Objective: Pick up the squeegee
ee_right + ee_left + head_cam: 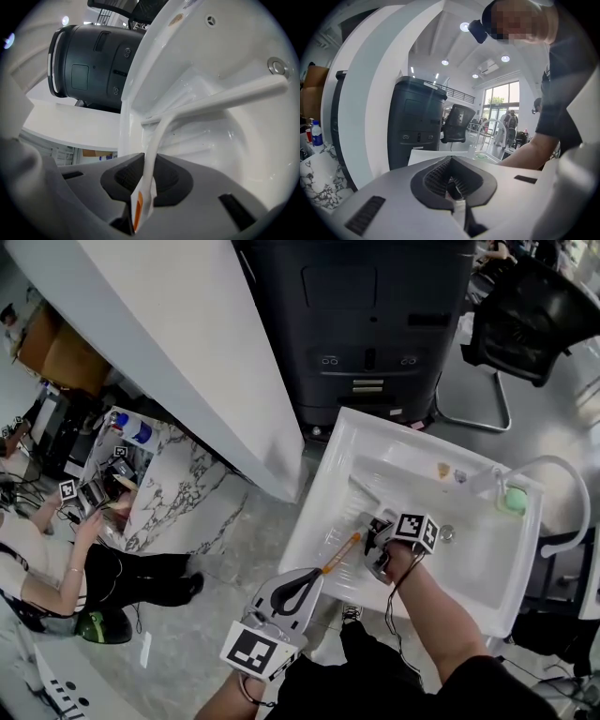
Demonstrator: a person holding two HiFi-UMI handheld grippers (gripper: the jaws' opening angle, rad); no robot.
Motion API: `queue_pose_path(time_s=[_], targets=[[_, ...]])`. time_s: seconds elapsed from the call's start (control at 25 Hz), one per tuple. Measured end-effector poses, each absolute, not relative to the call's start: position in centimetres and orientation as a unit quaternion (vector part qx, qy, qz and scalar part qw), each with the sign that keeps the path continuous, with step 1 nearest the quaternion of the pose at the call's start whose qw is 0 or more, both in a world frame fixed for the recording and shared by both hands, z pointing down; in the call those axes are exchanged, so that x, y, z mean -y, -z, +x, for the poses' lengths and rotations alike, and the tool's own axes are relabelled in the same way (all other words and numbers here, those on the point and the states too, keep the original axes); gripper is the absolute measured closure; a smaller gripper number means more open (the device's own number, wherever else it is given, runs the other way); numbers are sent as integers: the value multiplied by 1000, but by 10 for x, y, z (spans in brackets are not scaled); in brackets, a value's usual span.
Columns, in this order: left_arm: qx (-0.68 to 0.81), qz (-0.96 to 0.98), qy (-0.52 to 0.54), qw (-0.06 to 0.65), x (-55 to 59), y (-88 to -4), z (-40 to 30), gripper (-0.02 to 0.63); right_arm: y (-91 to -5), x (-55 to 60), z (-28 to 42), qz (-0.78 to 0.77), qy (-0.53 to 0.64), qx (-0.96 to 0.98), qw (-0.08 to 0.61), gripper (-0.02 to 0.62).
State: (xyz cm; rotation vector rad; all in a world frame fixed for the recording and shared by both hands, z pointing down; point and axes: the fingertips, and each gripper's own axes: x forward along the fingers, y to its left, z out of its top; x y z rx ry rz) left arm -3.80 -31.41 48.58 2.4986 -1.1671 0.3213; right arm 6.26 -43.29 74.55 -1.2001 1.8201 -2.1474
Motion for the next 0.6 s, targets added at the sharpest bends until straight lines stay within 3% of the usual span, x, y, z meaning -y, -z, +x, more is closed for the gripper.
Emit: queue_pose_path(time_s=[0.6], targets=[[382,904,-95,166,294,-472,-38,591,-696,420,66,-403,633,-659,45,551]])
